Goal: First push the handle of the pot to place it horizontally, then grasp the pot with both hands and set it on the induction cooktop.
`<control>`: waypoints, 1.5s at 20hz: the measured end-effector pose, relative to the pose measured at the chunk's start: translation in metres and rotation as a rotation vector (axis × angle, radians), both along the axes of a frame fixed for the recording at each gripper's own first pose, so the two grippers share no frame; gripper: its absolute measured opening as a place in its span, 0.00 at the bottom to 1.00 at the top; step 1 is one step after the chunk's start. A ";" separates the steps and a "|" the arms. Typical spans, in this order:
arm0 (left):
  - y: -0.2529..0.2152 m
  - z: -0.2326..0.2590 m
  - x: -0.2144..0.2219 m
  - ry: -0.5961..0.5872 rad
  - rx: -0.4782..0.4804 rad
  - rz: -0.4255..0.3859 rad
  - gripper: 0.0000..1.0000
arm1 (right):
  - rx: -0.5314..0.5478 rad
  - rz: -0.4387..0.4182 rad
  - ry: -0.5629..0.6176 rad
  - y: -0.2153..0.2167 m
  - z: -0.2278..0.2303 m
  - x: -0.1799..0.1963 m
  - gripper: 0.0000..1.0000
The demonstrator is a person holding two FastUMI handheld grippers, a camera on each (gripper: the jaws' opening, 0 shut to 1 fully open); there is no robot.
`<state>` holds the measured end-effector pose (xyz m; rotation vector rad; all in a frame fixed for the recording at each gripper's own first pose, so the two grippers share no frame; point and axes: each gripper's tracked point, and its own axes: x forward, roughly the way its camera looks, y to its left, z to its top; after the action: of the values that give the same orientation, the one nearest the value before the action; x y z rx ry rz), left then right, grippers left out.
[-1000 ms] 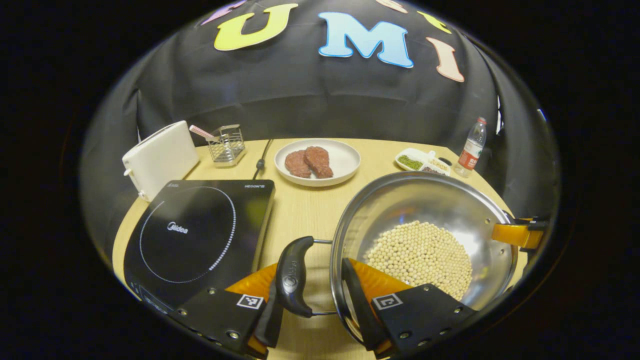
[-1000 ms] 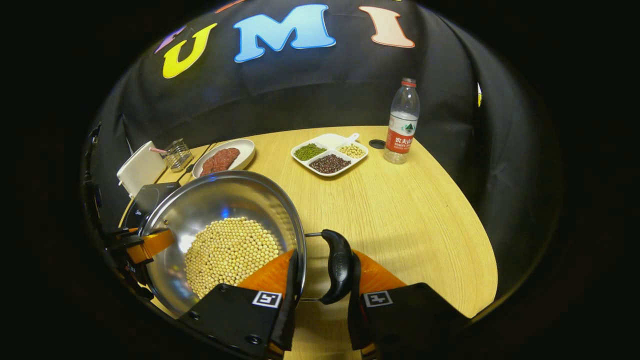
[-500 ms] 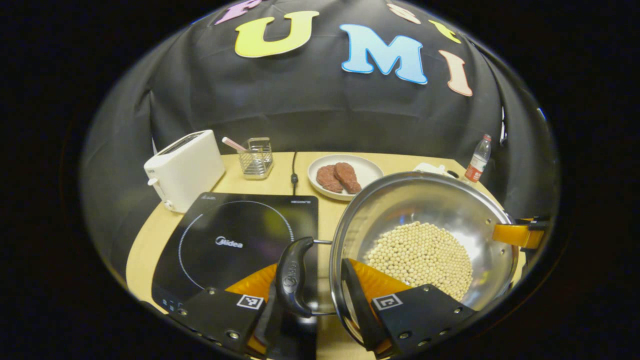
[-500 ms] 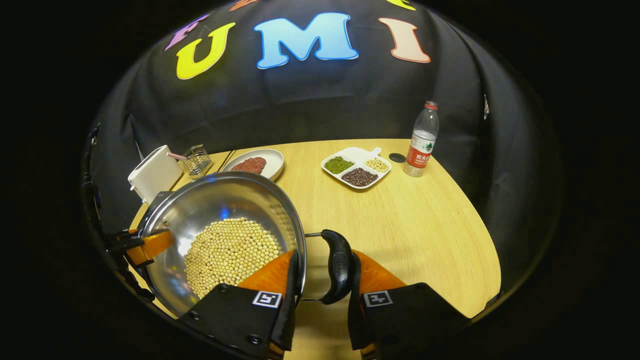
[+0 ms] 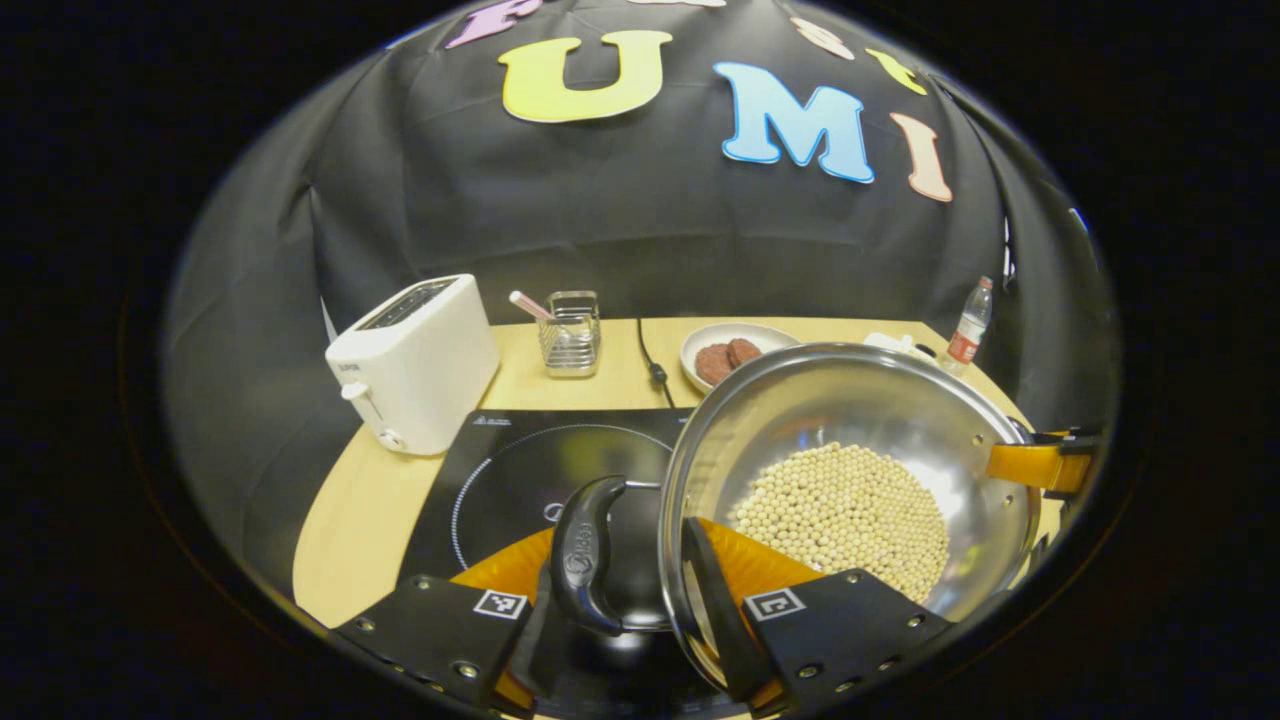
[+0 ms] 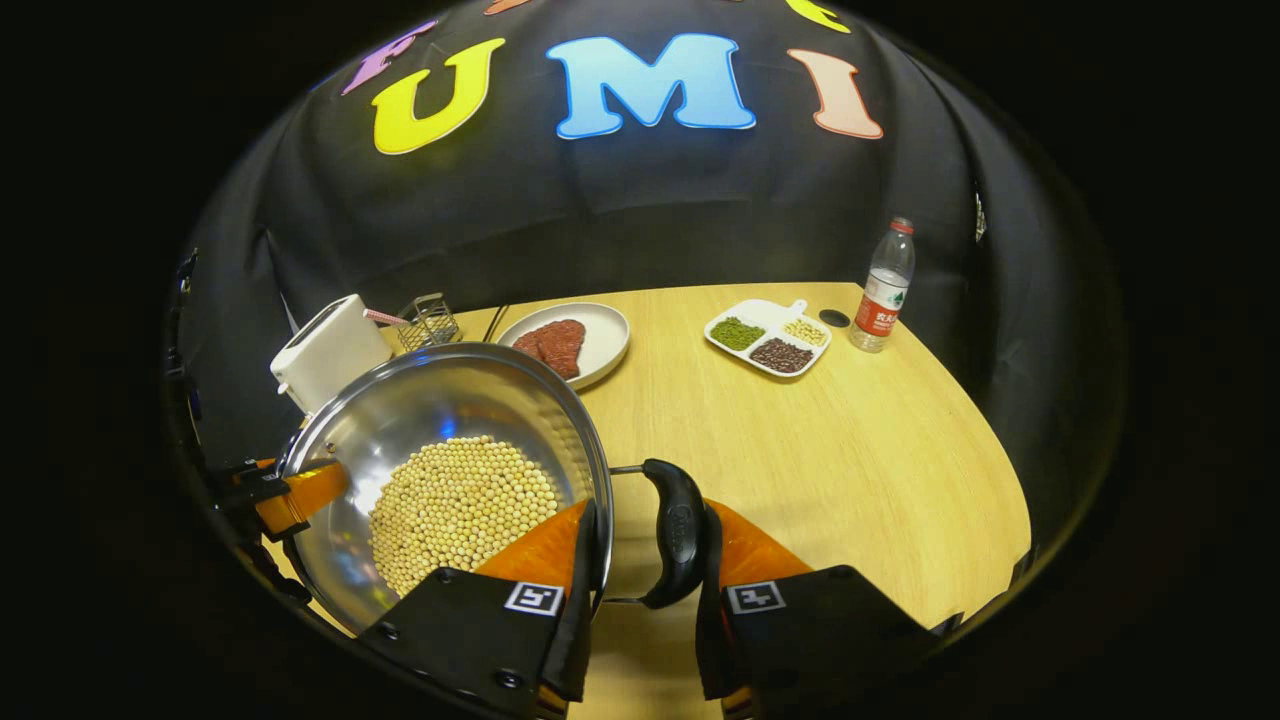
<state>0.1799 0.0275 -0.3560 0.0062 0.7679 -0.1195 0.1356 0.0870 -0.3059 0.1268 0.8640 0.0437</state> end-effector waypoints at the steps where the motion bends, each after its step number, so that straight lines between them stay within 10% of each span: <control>1: 0.010 -0.001 0.002 0.001 0.000 -0.001 0.61 | 0.000 -0.001 -0.003 0.009 0.000 0.002 0.45; 23: 0.188 -0.045 0.075 0.002 0.035 0.046 0.64 | 0.017 0.031 0.008 0.180 -0.023 0.062 0.41; 27: 0.197 -0.058 0.072 0.013 0.002 0.065 0.64 | 0.009 0.052 -0.030 0.183 -0.022 0.066 0.47; 30: 0.199 -0.047 0.067 -0.051 0.077 0.057 0.70 | 0.041 0.039 -0.053 0.180 -0.017 0.059 0.73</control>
<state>0.2473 0.2267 -0.4028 0.0603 0.7205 -0.0352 0.1945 0.2671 -0.3231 0.1469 0.8132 0.1014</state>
